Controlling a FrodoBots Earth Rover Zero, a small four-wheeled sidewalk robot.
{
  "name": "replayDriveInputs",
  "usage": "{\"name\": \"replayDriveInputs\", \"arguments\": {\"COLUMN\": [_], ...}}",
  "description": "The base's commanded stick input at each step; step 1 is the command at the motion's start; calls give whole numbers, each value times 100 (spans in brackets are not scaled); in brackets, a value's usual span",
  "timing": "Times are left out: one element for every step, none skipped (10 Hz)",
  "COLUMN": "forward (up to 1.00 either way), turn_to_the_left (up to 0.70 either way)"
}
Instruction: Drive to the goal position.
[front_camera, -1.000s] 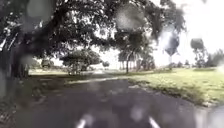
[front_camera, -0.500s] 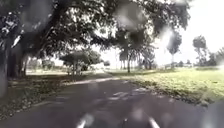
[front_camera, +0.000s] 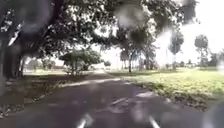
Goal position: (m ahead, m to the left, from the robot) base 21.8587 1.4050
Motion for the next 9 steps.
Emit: {"name": "replayDriveInputs", "arguments": {"forward": [85,85,85,85,85,85,85,85,85], "turn_to_the_left": [0,0,-1,-3,0,0,0,0,0]}}
